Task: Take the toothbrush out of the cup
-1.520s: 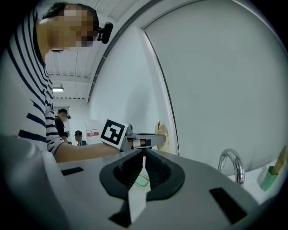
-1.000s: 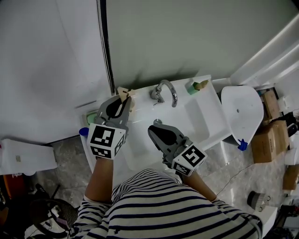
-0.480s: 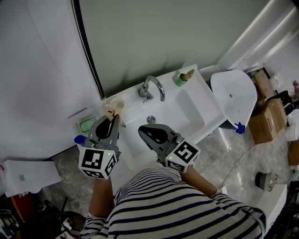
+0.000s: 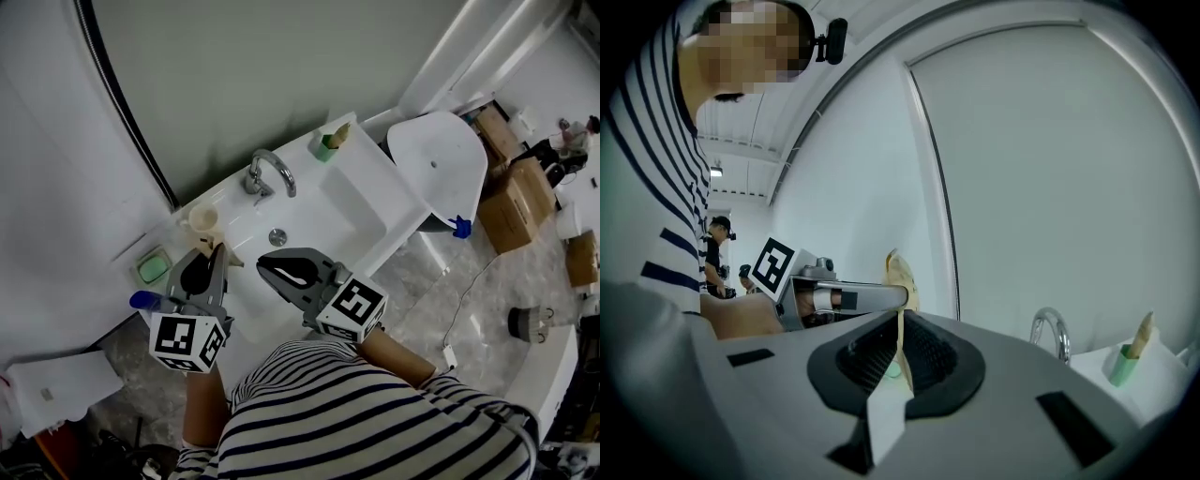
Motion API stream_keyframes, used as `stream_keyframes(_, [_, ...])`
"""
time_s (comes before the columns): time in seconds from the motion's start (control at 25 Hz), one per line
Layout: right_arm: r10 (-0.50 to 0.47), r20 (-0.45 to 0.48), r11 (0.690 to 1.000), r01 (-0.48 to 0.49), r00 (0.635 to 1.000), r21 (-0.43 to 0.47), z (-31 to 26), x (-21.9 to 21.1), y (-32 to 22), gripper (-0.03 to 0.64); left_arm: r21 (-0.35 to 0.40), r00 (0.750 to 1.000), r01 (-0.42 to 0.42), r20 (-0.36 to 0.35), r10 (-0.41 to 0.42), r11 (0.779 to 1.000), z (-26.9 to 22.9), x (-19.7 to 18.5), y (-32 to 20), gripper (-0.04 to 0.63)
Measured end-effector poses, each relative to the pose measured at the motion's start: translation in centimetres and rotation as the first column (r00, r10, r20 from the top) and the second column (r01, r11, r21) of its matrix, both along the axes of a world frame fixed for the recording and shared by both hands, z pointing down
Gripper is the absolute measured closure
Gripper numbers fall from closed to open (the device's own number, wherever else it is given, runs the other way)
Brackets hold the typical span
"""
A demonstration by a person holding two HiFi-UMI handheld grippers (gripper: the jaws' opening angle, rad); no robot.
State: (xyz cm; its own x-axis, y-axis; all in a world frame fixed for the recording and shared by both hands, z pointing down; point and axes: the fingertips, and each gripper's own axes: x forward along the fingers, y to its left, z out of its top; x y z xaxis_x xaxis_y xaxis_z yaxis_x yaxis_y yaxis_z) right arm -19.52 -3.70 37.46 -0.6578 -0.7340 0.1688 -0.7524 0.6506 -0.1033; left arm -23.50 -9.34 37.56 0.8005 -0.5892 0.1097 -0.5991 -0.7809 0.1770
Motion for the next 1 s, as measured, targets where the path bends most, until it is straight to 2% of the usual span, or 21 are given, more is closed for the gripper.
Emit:
stream_keyframes(0.36, [-0.054,0.010,0.998,0.054,0.998,-0.018,1.6,7.1,-2.2,0.607,-0.033,0.999,-0.002,-0.037,0.001,0.999,0.4,6.8,-0.3,0.566])
stream_keyframes(0.76, [-0.131,0.056,0.991,0.132,0.990,-0.018,1.6,21.4,-4.9,0.607,-0.029,0.997,0.070,-0.015,-0.070,0.997,0.3,20.3,-1.1,0.566])
stream_keyframes(1.0, [-0.152,0.063,0.988,0.152,0.986,0.001,0.9,28.4,-4.9,0.607,-0.018,0.995,0.098,0.003,-0.098,0.995,-0.2,27.1,-0.6,0.566])
